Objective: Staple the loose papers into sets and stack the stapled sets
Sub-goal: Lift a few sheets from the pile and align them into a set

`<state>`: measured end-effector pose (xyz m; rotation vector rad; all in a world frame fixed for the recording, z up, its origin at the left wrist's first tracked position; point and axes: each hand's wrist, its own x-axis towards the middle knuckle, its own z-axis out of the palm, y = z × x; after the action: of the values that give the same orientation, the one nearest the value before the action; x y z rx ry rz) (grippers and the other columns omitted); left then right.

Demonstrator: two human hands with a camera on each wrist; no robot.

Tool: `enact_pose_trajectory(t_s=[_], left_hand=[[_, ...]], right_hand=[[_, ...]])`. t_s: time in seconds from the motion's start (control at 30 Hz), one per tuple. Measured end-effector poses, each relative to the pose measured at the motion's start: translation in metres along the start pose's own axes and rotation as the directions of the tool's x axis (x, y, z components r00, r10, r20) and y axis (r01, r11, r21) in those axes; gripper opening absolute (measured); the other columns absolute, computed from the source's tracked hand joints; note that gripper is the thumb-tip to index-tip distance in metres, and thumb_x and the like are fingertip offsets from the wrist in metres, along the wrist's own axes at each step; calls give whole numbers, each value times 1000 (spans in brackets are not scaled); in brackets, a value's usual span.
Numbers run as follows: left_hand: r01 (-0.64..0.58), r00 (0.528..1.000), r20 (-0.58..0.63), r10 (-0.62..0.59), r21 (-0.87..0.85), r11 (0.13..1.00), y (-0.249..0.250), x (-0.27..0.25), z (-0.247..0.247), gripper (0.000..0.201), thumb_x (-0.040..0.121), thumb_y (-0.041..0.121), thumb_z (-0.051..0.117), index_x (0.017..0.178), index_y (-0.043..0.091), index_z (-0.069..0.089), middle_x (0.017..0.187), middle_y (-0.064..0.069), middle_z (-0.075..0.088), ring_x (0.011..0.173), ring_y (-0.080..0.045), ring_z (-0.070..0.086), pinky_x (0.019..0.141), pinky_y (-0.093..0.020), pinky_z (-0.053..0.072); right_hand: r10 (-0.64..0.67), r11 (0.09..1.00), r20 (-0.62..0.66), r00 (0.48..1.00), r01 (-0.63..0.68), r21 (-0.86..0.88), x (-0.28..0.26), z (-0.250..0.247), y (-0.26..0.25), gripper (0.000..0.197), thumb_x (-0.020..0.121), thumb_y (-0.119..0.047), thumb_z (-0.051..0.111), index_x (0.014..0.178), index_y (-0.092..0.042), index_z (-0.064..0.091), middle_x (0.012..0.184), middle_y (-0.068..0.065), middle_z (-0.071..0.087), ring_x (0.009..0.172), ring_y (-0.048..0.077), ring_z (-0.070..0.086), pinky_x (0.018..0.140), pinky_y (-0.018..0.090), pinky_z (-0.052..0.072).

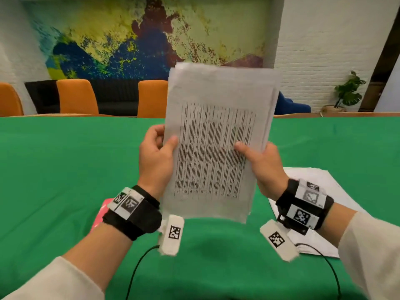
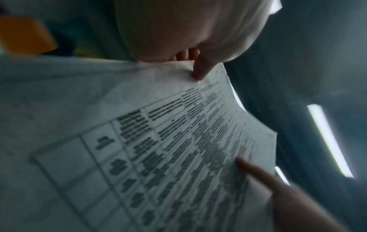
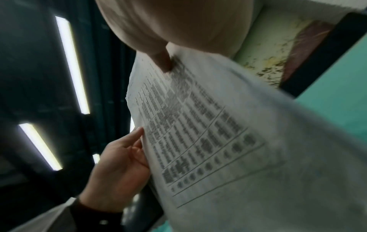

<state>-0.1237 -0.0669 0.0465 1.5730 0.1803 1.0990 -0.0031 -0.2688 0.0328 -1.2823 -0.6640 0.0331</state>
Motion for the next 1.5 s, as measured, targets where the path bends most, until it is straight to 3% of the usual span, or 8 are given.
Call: enact_pose_trajectory(t_s=[0.17, 0.43, 0.57, 0.77, 0.93, 1.2, 1.37, 1.5], left_hand=[[-203, 978, -23, 206, 90, 975, 30, 19, -5, 16, 102, 12, 59, 114, 21, 53, 111, -2, 75, 101, -16, 75, 88, -44, 63], [2, 997, 76, -12, 141, 990, -20, -29, -28, 26, 94, 28, 65, 117, 35, 54, 115, 5, 75, 104, -17, 74, 93, -54, 60], [-83, 996, 23, 81, 100, 991, 10, -5, -14, 31, 97, 7, 61, 122, 23, 52, 114, 6, 72, 104, -13, 72, 95, -50, 59], [-106, 994, 37, 104, 54, 993, 30, 10, -14, 40, 97, 12, 65, 130, 19, 43, 112, 9, 70, 101, -6, 72, 87, -32, 60], [30, 993, 107, -41, 101, 994, -8, -19, -29, 34, 93, 24, 65, 122, 28, 48, 117, 10, 74, 109, -13, 72, 97, -51, 59], [-203, 979, 19, 204, 206, 957, 43, 28, -9, 22, 99, 10, 61, 117, 20, 53, 104, 15, 70, 91, 7, 68, 77, -17, 56], [-64, 997, 61, 52, 220, 974, -3, -5, -22, 21, 97, 24, 66, 114, 34, 58, 111, 11, 74, 100, -7, 72, 91, -47, 61], [-41, 998, 55, 32, 168, 985, -3, -6, -21, 23, 99, 18, 66, 118, 28, 60, 115, 7, 74, 103, -10, 73, 93, -48, 61]], right_hand=[[-130, 989, 19, 991, 128, 79, 20, 16, -41, 15, 101, -10, 63, 111, -19, 70, 105, 0, 79, 99, 20, 76, 81, 34, 63], [4, 992, 60, 998, 4, -126, 0, 16, 15, 24, 94, -16, 76, 117, -11, 74, 108, 1, 80, 99, 20, 77, 91, 44, 62], [-72, 995, 76, 995, 77, -68, 15, 25, -16, 18, 99, -12, 67, 117, -12, 71, 109, 6, 79, 98, 24, 77, 84, 43, 64], [-143, 989, 55, 988, 144, -30, 25, 28, -34, 18, 97, -16, 71, 115, -17, 70, 112, 3, 79, 103, 20, 76, 86, 35, 63], [-18, 990, 112, 994, 33, -136, 9, 18, -6, 13, 96, -16, 71, 109, -18, 74, 103, -1, 81, 97, 18, 77, 85, 38, 64], [-157, 987, 36, 987, 158, -37, 38, 31, -54, 10, 99, -13, 68, 107, -17, 72, 102, 4, 80, 94, 21, 78, 78, 35, 64], [-3, 998, 62, 998, 7, -68, 14, 24, -4, 20, 96, -14, 71, 116, -14, 73, 110, 4, 79, 102, 24, 76, 94, 50, 60], [28, 997, 67, 997, -24, -68, 9, 29, -2, 21, 98, -14, 69, 118, -12, 73, 110, 5, 79, 101, 22, 76, 93, 48, 61]])
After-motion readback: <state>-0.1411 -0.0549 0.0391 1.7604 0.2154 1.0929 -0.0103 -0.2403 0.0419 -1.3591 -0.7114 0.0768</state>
